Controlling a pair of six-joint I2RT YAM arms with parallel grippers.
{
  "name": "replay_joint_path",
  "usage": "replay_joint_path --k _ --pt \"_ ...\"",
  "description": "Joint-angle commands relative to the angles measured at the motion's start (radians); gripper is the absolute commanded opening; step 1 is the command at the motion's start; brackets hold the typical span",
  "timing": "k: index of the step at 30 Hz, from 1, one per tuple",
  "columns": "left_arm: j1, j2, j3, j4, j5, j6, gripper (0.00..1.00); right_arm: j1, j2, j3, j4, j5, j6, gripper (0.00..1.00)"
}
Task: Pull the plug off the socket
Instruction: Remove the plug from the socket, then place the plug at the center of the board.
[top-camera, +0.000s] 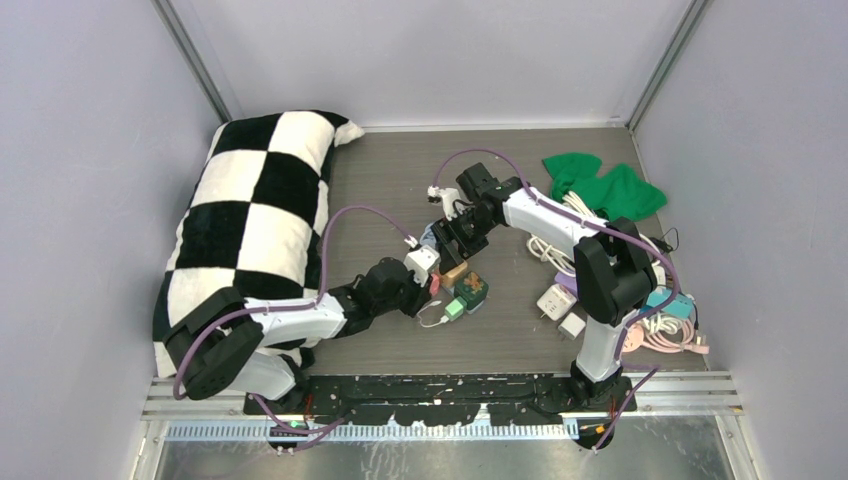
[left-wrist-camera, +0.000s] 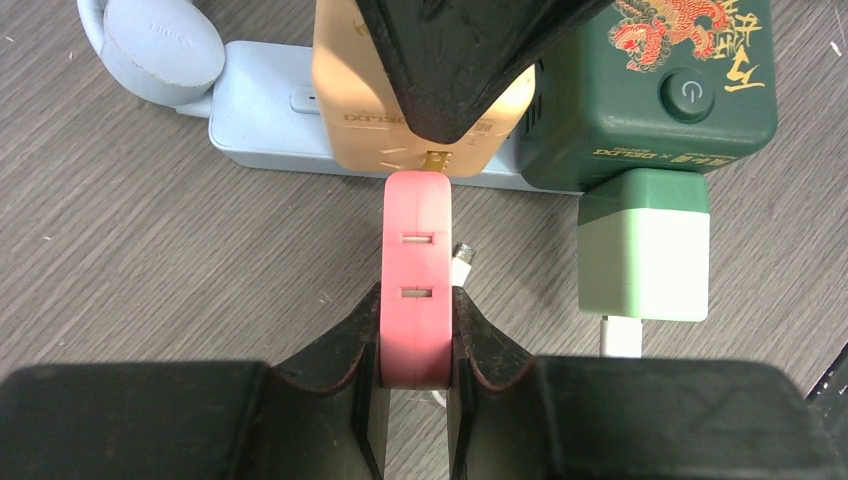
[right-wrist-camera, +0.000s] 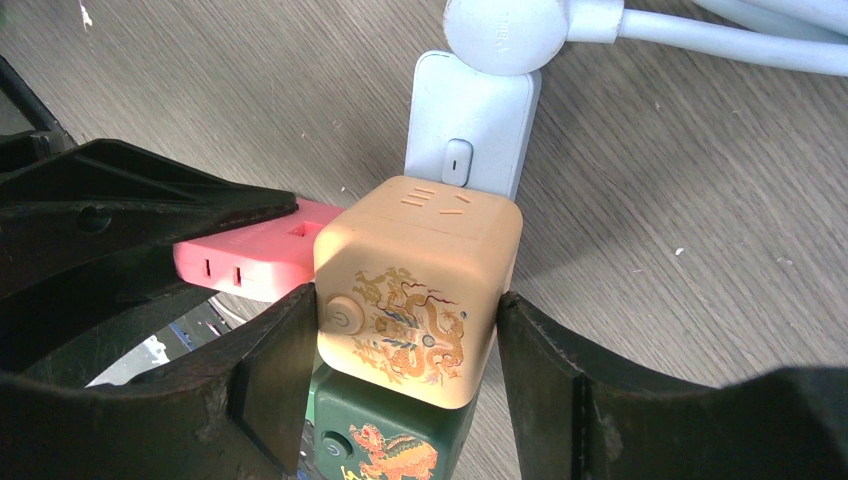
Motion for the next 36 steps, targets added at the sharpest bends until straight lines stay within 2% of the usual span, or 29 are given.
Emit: replay_joint_path --k 1,9,18,19,21,23,24,26,31,36 --pt "0.006 0.024 -0.048 0.151 -0.017 -0.043 0.0 -0.004 0.052 -0.008 -0.029 0.149 -0.055 0.19" --pt "0.006 -0.029 -0.053 0.124 -0.031 -0.021 0.0 0.0 0.054 -0.003 -0.033 0.15 -0.059 0.19" --pt "0.006 -0.25 -0.073 -0.051 -0.053 0.044 0.0 0.0 0.04 0.001 -0.045 0.109 -0.071 0.24" --pt "0.006 -0.272 -0.08 -0.069 -0.054 0.041 0.0 -0.001 0.038 0.004 -0.048 0.1 -0.072 0.27" --pt "0.006 -0.312 -0.084 -0.107 -0.057 0.029 0.0 0.0 0.033 0.013 -0.056 0.08 -0.072 0.42" --pt "0.006 -0.349 -0.083 -0.147 -0.062 0.008 0.0 0.0 0.019 0.027 -0.069 0.054 -0.07 0.65" --pt "0.006 -0.368 -0.079 -0.169 -0.062 -0.002 0.0 0.0 0.011 0.039 -0.08 0.041 -0.07 0.73" --pt "0.006 -0.404 -0.072 -0.202 -0.064 -0.024 0.0 -0.002 -0.008 0.066 -0.103 0.026 -0.074 0.83" --pt "0.016 -0.481 -0.023 -0.313 -0.092 -0.11 0.0 -0.015 -0.052 0.119 -0.158 0.001 -0.118 0.91" --pt "0.114 -0.481 0.065 -0.404 0.016 -0.195 0.0 -0.054 -0.107 0.104 -0.192 -0.08 -0.182 0.92"
